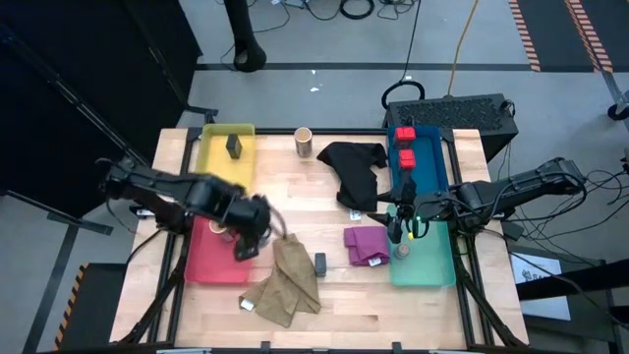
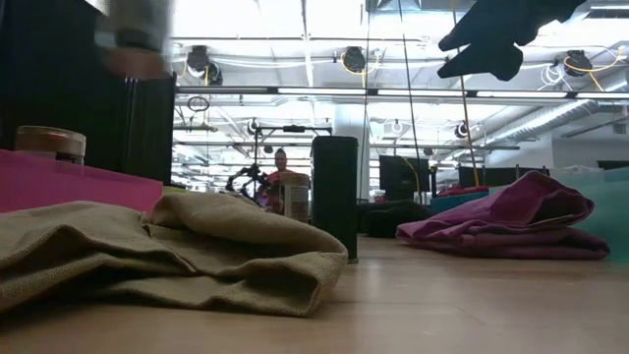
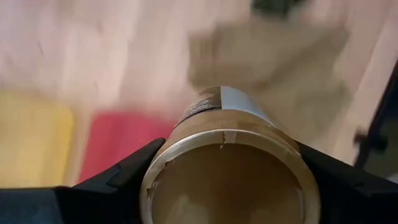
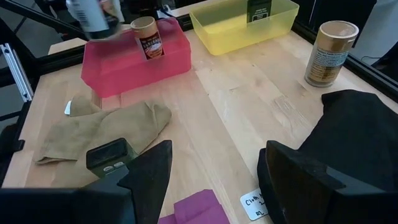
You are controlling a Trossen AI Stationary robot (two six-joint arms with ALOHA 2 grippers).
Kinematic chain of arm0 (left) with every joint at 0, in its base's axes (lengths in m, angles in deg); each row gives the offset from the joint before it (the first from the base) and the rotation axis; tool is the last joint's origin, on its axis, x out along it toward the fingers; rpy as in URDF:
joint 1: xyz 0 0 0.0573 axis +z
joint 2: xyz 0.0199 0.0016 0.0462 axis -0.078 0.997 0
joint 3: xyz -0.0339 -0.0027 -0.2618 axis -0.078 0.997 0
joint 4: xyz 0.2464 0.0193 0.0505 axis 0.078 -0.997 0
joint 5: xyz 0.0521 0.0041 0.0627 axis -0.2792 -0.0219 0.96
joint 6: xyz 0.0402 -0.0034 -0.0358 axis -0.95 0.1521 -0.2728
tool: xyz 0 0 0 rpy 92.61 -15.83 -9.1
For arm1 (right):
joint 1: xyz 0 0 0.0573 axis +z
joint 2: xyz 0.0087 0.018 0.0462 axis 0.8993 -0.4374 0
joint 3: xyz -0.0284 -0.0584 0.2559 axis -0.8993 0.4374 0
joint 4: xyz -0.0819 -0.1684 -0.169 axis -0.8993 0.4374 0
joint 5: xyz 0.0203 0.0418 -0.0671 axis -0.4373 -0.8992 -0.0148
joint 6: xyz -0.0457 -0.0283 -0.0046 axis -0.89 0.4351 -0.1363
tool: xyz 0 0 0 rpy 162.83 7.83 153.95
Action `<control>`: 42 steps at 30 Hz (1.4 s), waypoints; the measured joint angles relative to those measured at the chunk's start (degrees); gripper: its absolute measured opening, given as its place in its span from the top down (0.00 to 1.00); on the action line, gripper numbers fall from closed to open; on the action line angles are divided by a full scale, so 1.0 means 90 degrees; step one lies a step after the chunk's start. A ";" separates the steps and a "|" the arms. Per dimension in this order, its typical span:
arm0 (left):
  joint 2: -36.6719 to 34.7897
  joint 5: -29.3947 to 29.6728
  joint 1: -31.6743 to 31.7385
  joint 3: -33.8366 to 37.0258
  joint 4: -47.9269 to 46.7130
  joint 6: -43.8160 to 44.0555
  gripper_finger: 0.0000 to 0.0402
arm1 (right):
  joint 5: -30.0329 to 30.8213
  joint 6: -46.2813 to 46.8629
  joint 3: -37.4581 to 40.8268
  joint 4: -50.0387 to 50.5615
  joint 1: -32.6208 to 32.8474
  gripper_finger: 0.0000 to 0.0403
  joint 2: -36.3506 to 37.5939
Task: Sort spices by type
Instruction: Put the left gold seasoning bottle into the red bin
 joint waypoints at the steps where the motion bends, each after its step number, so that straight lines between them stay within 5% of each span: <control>1: 0.0000 -0.0020 -0.0229 0.0002 -0.0190 0.0240 0.29 | 0.0000 0.0000 0.0000 0.0001 0.0002 0.40 0.0000; 13: -0.0002 0.0050 -0.2345 0.0930 -0.0470 0.2657 0.29 | 0.0000 0.0042 0.0000 -0.0004 0.0002 0.40 0.0000; 27: -0.0883 0.0502 -0.2399 0.2765 0.0130 0.3105 0.29 | 0.0002 -0.0050 0.0000 -0.0047 0.0002 0.40 0.0000; 42: -0.2172 0.0120 -0.2399 0.4898 0.1249 0.3575 0.29 | 0.0007 -0.0054 0.0000 -0.0050 -0.0168 0.40 -0.0002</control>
